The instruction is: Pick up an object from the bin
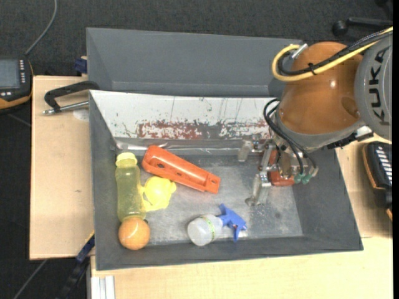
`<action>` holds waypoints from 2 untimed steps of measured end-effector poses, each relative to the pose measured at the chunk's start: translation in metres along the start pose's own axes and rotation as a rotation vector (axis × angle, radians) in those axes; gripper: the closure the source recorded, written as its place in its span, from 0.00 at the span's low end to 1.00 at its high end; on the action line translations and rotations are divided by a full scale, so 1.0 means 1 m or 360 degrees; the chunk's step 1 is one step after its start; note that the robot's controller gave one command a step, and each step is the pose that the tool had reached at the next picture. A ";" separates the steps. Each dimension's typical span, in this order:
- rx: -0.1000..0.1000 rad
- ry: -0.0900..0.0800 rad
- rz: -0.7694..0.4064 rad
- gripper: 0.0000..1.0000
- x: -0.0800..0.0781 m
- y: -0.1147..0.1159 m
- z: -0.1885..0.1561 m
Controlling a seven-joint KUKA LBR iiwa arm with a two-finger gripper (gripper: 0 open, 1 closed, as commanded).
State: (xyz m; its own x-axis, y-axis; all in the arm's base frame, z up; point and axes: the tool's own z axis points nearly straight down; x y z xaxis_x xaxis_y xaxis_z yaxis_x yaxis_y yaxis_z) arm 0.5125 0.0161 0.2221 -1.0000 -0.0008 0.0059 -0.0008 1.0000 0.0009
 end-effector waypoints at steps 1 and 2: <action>-0.0001 -0.0014 0.0001 0.00 -0.002 0.000 -0.004; 0.0001 -0.0015 0.0019 0.00 -0.001 0.043 0.029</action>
Offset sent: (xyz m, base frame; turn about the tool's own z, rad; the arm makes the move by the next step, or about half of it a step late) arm -0.0035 0.0954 -0.0695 0.0104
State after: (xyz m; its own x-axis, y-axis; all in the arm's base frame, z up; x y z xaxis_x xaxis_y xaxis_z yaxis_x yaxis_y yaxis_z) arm 0.5136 0.0589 0.1933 -0.9999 0.0112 -0.0038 0.0112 0.9999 0.0004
